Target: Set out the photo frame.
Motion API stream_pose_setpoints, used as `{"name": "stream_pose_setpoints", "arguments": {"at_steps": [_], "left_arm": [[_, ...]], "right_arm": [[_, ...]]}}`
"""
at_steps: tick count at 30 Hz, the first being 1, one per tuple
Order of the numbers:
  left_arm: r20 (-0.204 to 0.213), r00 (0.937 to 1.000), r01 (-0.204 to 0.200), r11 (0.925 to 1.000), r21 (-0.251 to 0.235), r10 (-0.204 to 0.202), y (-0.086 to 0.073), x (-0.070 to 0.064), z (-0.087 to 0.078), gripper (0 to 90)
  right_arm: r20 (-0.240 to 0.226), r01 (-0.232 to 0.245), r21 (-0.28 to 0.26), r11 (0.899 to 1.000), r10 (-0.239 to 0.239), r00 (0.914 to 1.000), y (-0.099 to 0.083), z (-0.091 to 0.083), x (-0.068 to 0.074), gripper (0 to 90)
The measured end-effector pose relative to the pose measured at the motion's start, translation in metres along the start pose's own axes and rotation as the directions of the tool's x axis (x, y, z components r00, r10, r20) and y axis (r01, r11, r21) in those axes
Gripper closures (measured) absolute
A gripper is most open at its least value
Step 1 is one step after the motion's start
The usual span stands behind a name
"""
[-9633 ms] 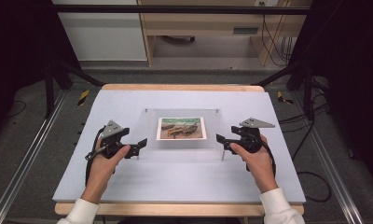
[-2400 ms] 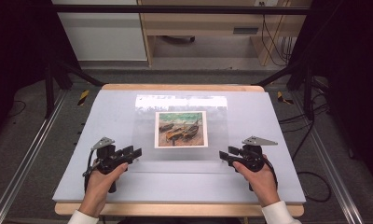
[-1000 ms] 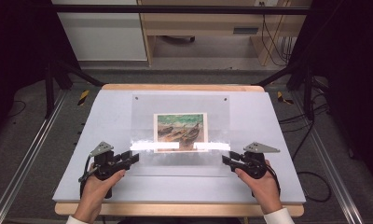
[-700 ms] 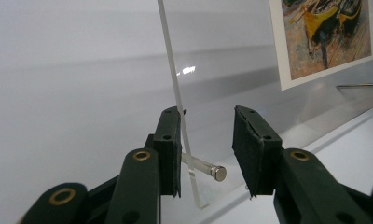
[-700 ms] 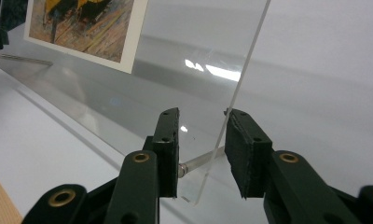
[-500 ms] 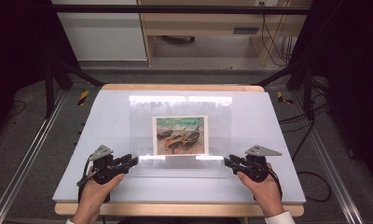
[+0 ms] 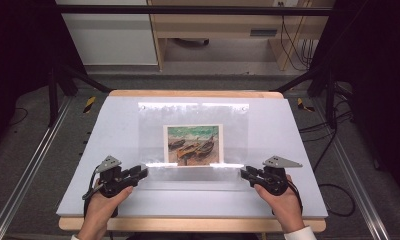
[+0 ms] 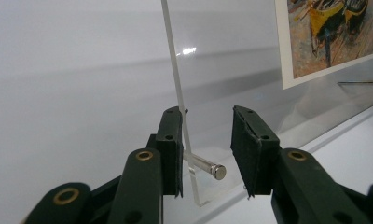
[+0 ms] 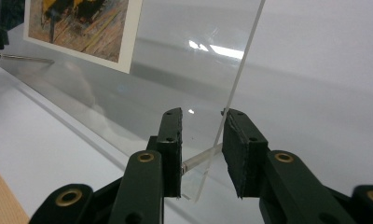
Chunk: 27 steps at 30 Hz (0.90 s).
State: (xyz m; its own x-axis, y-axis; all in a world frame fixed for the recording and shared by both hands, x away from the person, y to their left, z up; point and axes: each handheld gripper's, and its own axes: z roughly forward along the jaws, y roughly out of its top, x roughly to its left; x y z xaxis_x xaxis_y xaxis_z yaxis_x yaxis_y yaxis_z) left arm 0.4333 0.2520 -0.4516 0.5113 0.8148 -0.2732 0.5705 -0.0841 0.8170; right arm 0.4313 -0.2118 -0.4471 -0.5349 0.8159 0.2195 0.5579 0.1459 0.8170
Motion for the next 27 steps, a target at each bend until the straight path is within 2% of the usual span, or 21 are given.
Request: {"name": "stream_pose_setpoints", "arguments": {"at_steps": [9, 18, 25, 27], "left_arm": [[-0.002, 1.0000, -0.009, 0.9999, 0.009, 0.009, 0.0004, -0.0002, -0.0004, 64.0], [-0.017, 0.9988, -0.046, 0.9984, 0.033, 0.046, -0.0016, -0.0034, -0.0030, 65.6], [-0.018, 0.9987, -0.047, 0.9982, 0.036, 0.048, -0.0022, -0.0036, -0.0037, 66.4], [-0.012, 0.9992, -0.037, 0.9986, 0.038, 0.038, -0.0024, -0.0030, -0.0040, 67.1]], "right_arm": [[0.000, 0.000, 0.003, 1.000, 0.000, 1.0000, -0.0002, -0.0004, 0.0002, 69.3], [-0.002, 0.005, 0.012, 1.000, -0.005, 1.0000, -0.0037, -0.0031, 0.0015, 72.5], [0.008, 0.007, 0.014, 1.000, -0.008, 0.9999, -0.0046, -0.0035, 0.0035, 72.7], [0.004, 0.010, 0.014, 1.000, -0.011, 0.9999, -0.0051, -0.0037, 0.0032, 73.0]]}}
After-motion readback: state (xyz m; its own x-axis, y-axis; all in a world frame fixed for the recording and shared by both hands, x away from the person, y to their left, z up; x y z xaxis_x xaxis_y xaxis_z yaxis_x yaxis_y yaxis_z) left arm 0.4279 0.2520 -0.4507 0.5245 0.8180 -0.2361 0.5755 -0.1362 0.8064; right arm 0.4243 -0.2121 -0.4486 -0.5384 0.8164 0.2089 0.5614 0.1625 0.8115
